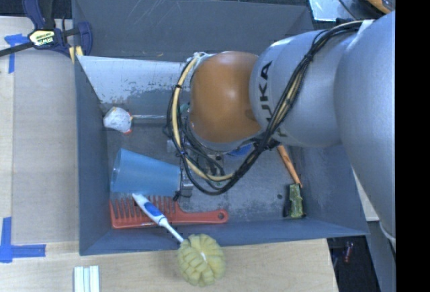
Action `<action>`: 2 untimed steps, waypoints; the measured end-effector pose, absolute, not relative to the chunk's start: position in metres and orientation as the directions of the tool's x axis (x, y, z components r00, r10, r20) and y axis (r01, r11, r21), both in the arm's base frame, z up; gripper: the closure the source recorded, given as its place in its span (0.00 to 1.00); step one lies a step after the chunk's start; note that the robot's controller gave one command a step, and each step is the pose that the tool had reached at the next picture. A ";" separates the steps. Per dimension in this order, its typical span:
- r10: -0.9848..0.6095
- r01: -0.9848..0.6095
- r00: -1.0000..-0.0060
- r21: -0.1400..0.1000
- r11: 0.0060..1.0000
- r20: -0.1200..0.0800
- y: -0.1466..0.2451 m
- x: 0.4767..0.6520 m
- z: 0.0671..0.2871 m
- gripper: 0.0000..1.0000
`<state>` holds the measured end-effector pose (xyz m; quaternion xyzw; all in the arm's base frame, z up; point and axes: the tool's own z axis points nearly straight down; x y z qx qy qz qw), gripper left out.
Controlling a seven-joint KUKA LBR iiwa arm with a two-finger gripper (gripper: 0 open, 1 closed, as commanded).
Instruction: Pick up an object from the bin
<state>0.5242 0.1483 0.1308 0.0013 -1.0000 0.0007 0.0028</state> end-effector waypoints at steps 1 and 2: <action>0.001 0.001 -1.000 0.001 1.000 -0.003 0.148 0.526 0.135 0.00; -0.016 -0.016 -1.000 0.002 1.000 -0.002 0.170 0.539 0.117 0.00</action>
Offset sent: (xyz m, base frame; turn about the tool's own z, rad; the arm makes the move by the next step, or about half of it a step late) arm 0.0141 0.0209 -0.0135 -0.0111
